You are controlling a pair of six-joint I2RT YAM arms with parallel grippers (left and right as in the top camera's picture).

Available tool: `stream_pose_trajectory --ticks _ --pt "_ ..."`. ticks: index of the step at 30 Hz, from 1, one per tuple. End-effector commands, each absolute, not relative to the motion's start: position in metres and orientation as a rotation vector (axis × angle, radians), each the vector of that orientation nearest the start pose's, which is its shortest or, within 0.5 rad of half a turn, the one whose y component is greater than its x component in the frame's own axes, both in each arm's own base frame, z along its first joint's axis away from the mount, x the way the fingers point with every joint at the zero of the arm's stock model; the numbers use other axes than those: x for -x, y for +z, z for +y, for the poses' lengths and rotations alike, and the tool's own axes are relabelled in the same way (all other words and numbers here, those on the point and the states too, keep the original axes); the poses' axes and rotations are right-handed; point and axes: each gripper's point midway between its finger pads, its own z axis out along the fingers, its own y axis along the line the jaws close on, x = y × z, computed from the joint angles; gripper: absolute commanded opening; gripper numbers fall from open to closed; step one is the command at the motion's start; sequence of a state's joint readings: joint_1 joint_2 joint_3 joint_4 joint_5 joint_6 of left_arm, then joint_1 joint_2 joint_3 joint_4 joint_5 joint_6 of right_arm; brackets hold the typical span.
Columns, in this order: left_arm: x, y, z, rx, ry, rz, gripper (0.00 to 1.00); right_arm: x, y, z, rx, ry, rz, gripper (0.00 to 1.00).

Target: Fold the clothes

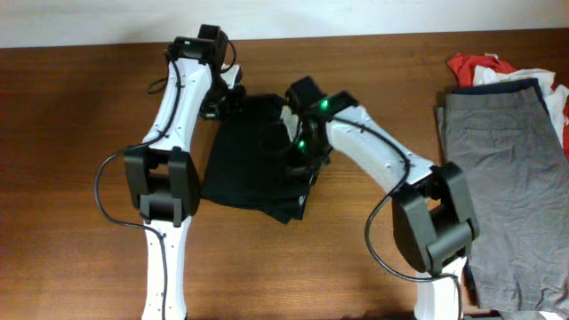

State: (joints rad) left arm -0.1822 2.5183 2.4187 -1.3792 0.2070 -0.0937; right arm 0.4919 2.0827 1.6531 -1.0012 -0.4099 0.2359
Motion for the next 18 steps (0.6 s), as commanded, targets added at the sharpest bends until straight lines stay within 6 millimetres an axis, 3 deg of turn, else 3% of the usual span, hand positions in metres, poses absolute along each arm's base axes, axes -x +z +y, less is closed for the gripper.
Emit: stream_pose_trajectory --ticks 1,2,3,5,7,9,10,12,14,15,16,17,18 --pt "-0.511 0.062 -0.131 -0.18 -0.365 2.977 0.01 -0.324 0.024 0.261 0.454 0.677 3.074 0.04" --pt "-0.517 0.052 -0.132 -0.181 -0.363 2.966 0.01 -0.311 -0.002 0.243 0.389 0.599 3.133 0.04" --pt "-0.518 0.042 -0.132 -0.179 -0.361 2.978 0.01 -0.304 -0.014 0.226 0.315 0.496 3.184 0.04" --pt "-0.514 0.015 -0.13 -0.172 -0.356 3.033 0.01 -0.297 -0.022 0.203 0.242 0.432 3.241 0.04" --pt "-0.517 0.015 -0.122 -0.145 -0.355 3.03 0.01 -0.303 -0.02 0.178 0.135 0.393 3.278 0.04" --pt "-0.524 0.038 -0.112 -0.118 -0.355 2.995 0.01 -0.314 -0.011 0.14 0.011 0.245 3.303 0.04" --pt "-0.529 0.062 -0.102 -0.093 -0.353 2.96 0.01 -0.323 -0.002 0.116 -0.056 0.145 3.306 0.04" --pt "-0.535 0.101 -0.085 -0.056 -0.339 2.896 0.15 -0.343 0.023 0.094 -0.153 0.139 3.284 0.04" --pt "-0.522 0.144 -0.066 -0.004 -0.365 2.876 0.25 -0.376 0.071 0.078 -0.23 0.167 3.209 0.09" --pt "-0.508 0.151 -0.069 0.005 -0.429 2.91 0.25 -0.387 0.091 0.076 -0.24 0.18 3.17 0.28" --pt "-0.493 0.154 -0.082 -0.001 -0.548 2.952 0.3 -0.4 0.114 0.078 -0.233 0.194 3.118 0.78" --pt "-0.487 0.164 -0.116 -0.061 -0.809 2.918 0.52 -0.41 0.132 0.079 -0.224 0.207 3.069 0.99" --pt "-0.483 0.172 -0.136 -0.108 -0.935 2.887 0.72 -0.418 0.147 0.08 -0.218 0.217 3.028 0.99"
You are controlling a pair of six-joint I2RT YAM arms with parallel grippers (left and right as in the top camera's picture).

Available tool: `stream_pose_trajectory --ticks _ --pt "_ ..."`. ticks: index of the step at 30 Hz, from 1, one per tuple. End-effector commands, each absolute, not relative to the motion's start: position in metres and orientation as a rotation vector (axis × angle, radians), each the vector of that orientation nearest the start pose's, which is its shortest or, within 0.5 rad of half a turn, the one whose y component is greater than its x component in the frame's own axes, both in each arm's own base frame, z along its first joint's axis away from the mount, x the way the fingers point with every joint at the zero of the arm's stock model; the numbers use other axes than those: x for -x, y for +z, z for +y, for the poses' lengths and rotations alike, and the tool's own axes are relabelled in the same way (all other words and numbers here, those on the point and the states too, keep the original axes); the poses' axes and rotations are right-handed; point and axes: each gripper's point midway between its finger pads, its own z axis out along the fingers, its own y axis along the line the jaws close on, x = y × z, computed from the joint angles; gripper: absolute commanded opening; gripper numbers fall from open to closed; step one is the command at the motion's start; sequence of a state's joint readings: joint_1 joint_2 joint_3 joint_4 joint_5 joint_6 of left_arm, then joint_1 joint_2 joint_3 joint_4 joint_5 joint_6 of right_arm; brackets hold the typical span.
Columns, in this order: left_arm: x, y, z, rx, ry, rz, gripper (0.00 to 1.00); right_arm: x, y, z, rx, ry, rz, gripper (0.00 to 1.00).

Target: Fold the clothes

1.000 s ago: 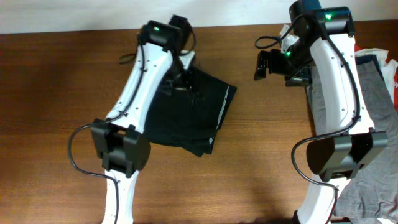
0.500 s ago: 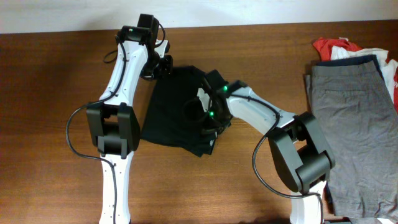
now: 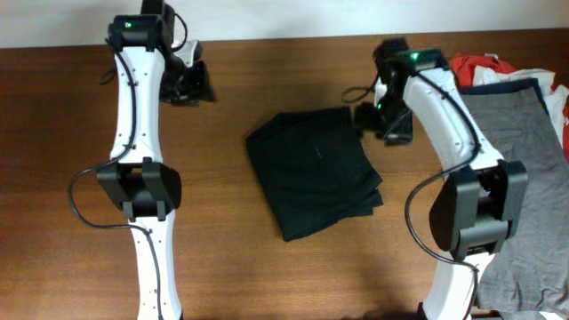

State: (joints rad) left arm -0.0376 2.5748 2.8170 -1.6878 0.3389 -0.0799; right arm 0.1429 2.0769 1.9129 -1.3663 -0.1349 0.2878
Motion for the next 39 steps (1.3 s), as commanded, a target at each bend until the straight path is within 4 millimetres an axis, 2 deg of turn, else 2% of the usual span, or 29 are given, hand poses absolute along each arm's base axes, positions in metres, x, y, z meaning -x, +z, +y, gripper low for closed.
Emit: stream_pose_trajectory --ticks 1,2,3,4,5,7,8,10,11,12,13,14,15,16,17,19,20,21,22,25,27,29,31,32,33,36,37,39 --pt "-0.478 0.176 -0.149 -0.148 -0.951 2.881 0.8 -0.425 0.158 0.077 -0.226 0.225 2.995 0.99" --pt "-0.476 0.18 -0.152 -0.176 -0.89 2.884 0.81 -0.428 0.165 0.068 -0.257 0.225 2.979 0.99" --pt "-0.475 0.189 -0.145 -0.179 -0.797 2.875 0.82 -0.425 0.167 0.057 -0.298 0.219 2.988 0.99" --pt "-0.472 0.214 -0.134 -0.166 -0.699 2.833 0.82 -0.416 0.165 0.036 -0.378 0.206 3.025 0.99" --pt "-0.466 0.244 -0.126 -0.159 -0.627 2.777 0.85 -0.409 0.164 0.024 -0.429 0.198 3.048 0.99" --pt "-0.443 0.301 -0.119 -0.153 -0.528 2.666 0.86 -0.393 0.164 -0.012 -0.544 0.188 3.091 0.99" --pt "-0.43 0.312 -0.113 -0.111 -0.465 2.663 0.99 -0.388 0.164 -0.025 -0.599 0.187 3.097 0.99" --pt "-0.401 0.309 -0.085 0.066 -0.263 2.731 0.99 -0.383 0.164 -0.041 -0.672 0.187 3.093 0.99" --pt "-0.38 0.298 -0.074 0.169 -0.212 2.792 0.99 -0.383 0.164 -0.045 -0.685 0.187 3.09 0.99" --pt "-0.357 0.277 -0.069 0.269 -0.191 2.884 0.99 -0.384 0.164 -0.045 -0.686 0.187 3.085 0.98" --pt "-0.339 0.245 -0.068 0.353 -0.171 2.998 0.99 -0.387 0.164 -0.046 -0.681 0.188 3.073 0.99" --pt "-0.336 0.225 -0.075 0.357 -0.215 3.049 0.99 -0.389 0.164 -0.046 -0.678 0.187 3.065 0.99" --pt "-0.34 0.199 -0.092 0.335 -0.354 3.08 0.99 -0.392 0.164 -0.047 -0.674 0.188 3.052 0.99" --pt "-0.345 0.173 -0.119 0.235 -0.59 3.073 0.99 -0.395 0.164 -0.047 -0.672 0.188 3.041 0.99" --pt "-0.345 0.147 -0.139 0.22 -0.791 3.057 0.99 -0.396 0.164 -0.048 -0.671 0.187 3.037 0.99" --pt "-0.338 0.095 -0.147 0.205 -0.857 3.049 0.96 -0.399 0.164 -0.048 -0.667 0.187 3.022 0.99" --pt "-0.332 0.077 -0.15 0.21 -0.858 3.053 0.9 -0.4 0.164 -0.048 -0.666 0.187 3.02 0.99" --pt "-0.331 0.061 -0.156 0.211 -0.861 3.039 0.89 -0.4 0.164 -0.048 -0.666 0.187 3.019 0.99" --pt "-0.333 0.052 -0.165 0.196 -0.87 3.008 0.84 -0.4 0.164 -0.048 -0.666 0.187 3.019 0.99" --pt "-0.336 0.04 -0.185 0.169 -0.888 2.946 0.83 -0.4 0.164 -0.048 -0.666 0.187 3.019 0.99" --pt "-0.344 0.029 -0.186 0.217 -0.76 2.915 0.8 -0.4 0.164 -0.048 -0.666 0.187 3.019 0.99" --pt "-0.342 0.023 -0.187 0.265 -0.734 2.932 0.76 -0.4 0.164 -0.048 -0.666 0.187 3.019 0.99" --pt "-0.336 0.001 -0.186 0.321 -0.712 2.992 0.68 -0.4 0.164 -0.048 -0.666 0.187 3.019 0.99" --pt "-0.335 -0.007 -0.185 0.339 -0.705 3.009 0.61 -0.4 0.164 -0.048 -0.666 0.187 3.019 0.99" --pt "-0.342 -0.012 -0.187 0.33 -0.714 2.988 0.45 -0.4 0.164 -0.048 -0.666 0.187 3.019 0.99" --pt "-0.371 -0.008 -0.188 0.308 -0.7 2.863 0.06 -0.4 0.164 -0.048 -0.666 0.187 3.019 0.99" --pt "-0.381 -0.009 -0.177 0.352 -0.64 2.834 0.01 -0.4 0.164 -0.048 -0.666 0.187 3.019 0.99" --pt "-0.4 -0.011 -0.14 0.513 -0.514 2.768 0.01 -0.4 0.164 -0.048 -0.666 0.187 3.019 0.99"
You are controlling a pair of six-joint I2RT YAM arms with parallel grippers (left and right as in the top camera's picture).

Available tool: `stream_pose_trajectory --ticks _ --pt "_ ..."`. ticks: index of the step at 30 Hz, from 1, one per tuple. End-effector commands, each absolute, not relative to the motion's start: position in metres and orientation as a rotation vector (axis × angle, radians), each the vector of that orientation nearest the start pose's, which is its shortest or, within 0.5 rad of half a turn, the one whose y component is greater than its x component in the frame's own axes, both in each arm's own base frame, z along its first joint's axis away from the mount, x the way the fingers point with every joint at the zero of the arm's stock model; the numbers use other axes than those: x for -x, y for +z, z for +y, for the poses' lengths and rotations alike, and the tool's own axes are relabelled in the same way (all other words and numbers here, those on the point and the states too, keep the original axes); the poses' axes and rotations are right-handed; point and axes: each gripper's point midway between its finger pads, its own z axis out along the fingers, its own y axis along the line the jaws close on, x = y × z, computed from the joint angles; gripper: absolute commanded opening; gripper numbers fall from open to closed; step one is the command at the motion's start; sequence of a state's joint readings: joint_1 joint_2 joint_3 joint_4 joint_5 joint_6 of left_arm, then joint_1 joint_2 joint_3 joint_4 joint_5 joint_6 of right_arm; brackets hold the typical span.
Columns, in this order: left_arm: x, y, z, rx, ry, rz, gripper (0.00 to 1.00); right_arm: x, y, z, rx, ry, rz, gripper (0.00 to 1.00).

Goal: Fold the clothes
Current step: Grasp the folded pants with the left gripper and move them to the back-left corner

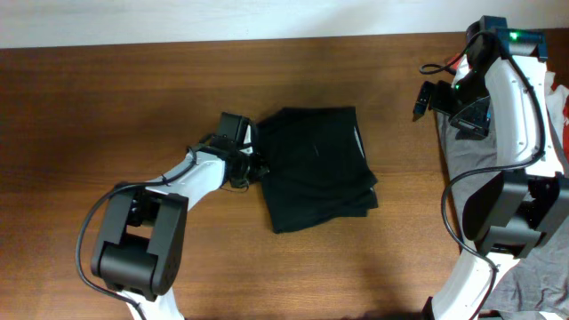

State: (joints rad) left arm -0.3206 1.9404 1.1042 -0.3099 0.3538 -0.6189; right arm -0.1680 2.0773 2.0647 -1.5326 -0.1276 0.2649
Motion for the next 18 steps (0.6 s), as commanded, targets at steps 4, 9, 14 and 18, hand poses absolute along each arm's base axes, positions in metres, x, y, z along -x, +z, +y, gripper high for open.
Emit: stream_pose_trajectory --ticks 4,9,14,18 --pt "-0.467 0.012 0.001 0.853 -0.398 2.417 0.01 -0.4 0.164 -0.048 -0.666 0.187 3.019 0.98" --pt "-0.437 0.025 0.21 1.375 -0.127 2.012 0.01 -0.4 0.164 -0.048 -0.666 0.187 3.019 0.99" --pt "-0.413 0.037 0.279 1.772 -0.244 1.576 0.03 -0.4 0.164 -0.048 -0.666 0.187 3.019 0.99" --pt "-0.448 0.023 0.212 1.771 -0.337 1.644 0.01 -0.4 0.164 -0.048 -0.666 0.187 3.019 0.99"
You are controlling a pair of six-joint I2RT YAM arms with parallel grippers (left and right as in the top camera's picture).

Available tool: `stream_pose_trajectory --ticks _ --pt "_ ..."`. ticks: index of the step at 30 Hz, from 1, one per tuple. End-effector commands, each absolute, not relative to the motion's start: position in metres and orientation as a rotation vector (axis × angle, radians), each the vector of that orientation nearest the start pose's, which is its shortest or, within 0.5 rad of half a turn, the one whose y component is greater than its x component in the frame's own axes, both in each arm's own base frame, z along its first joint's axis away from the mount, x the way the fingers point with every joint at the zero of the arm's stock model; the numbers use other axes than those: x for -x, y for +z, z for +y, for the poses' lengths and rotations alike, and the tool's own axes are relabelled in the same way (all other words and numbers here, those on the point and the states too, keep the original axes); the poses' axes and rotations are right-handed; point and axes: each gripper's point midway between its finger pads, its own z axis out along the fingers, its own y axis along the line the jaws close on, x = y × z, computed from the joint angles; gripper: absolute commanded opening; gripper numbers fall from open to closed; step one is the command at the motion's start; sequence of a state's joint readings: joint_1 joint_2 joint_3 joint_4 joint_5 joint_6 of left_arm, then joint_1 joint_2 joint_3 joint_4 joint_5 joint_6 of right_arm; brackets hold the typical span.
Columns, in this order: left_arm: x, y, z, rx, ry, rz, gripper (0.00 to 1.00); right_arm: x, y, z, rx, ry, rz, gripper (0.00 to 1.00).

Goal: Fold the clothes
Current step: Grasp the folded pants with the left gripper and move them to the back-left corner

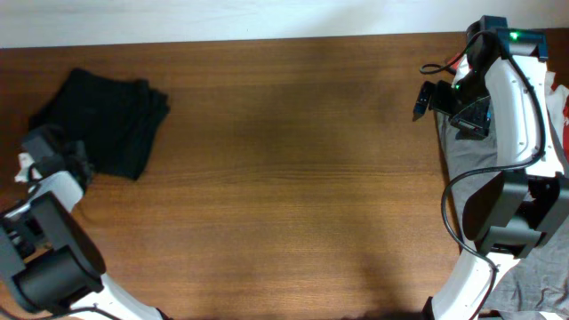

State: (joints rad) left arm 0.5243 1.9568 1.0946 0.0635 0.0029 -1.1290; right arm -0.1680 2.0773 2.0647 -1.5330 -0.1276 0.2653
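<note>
A black folded garment lies at the far left of the wooden table. My left gripper sits at its lower left edge, touching the cloth; its dark fingers blend into the fabric, so their state is unclear. My right gripper hovers at the right side, jaws apart and empty, beside a grey garment that my right arm partly covers.
Red and white clothing lies at the far right edge behind the right arm, next to the grey garment. The left arm's base fills the bottom left corner.
The black folded garment has gone from the table's middle to its far left, and my left gripper has moved left with it. The right arm has not moved.
Both grippers were on the black garment at the table's middle. Then the arms stood apart and it lay folded there. The left gripper then came to its left edge while the right gripper sat by the grey pile. Now the garment lies far left.
</note>
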Motion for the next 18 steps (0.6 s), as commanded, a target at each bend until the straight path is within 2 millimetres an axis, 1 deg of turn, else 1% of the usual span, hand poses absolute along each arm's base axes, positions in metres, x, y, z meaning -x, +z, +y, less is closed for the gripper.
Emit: stream_pose_trajectory --ticks 1,2,3,4,5,6,7,8,10,11,12,13,14,16,18 --pt "-0.452 0.014 0.2 1.828 -0.322 1.603 0.01 -0.4 0.164 -0.048 -0.666 0.187 3.019 0.99" --pt "-0.453 0.008 0.196 1.868 -0.316 1.566 0.01 -0.4 0.164 -0.048 -0.666 0.187 3.019 0.99" --pt "-0.46 -0.006 0.189 1.901 -0.322 1.509 0.01 -0.4 0.164 -0.048 -0.666 0.187 3.019 0.99" --pt "-0.464 -0.013 0.189 1.891 -0.329 1.501 0.01 -0.4 0.164 -0.048 -0.666 0.187 3.019 0.99" --pt "-0.46 -0.022 0.195 1.909 -0.309 1.495 0.01 -0.4 0.164 -0.048 -0.666 0.187 3.019 0.99" --pt "-0.454 -0.025 0.202 1.93 -0.29 1.493 0.01 -0.4 0.164 -0.048 -0.666 0.187 3.019 0.99" --pt "-0.443 -0.024 0.224 1.948 -0.261 1.468 0.01 -0.4 0.164 -0.048 -0.666 0.187 3.019 0.99" --pt "-0.434 -0.024 0.243 1.981 -0.289 1.427 0.01 -0.4 0.164 -0.048 -0.666 0.187 3.019 0.99" --pt "-0.431 -0.023 0.252 1.995 -0.303 1.409 0.01 -0.4 0.164 -0.048 -0.666 0.187 3.019 0.99" --pt "-0.434 -0.024 0.246 2.001 -0.317 1.406 0.01 -0.4 0.164 -0.048 -0.666 0.187 3.019 0.99" --pt "-0.439 -0.026 0.234 2.036 -0.351 1.371 0.01 -0.4 0.164 -0.048 -0.666 0.187 3.019 0.99" --pt "-0.444 -0.028 0.224 2.083 -0.382 1.319 0.01 -0.4 0.164 -0.048 -0.666 0.187 3.019 0.99" --pt "-0.448 -0.03 0.209 2.153 -0.39 1.215 0.01 -0.4 0.164 -0.048 -0.666 0.187 3.019 0.99" --pt "-0.454 -0.023 0.206 2.107 -0.344 1.181 0.01 -0.4 0.164 -0.048 -0.666 0.187 3.019 0.99" --pt "-0.474 -0.019 0.212 2.01 -0.396 1.228 0.01 -0.4 0.164 -0.048 -0.666 0.187 3.019 0.98"
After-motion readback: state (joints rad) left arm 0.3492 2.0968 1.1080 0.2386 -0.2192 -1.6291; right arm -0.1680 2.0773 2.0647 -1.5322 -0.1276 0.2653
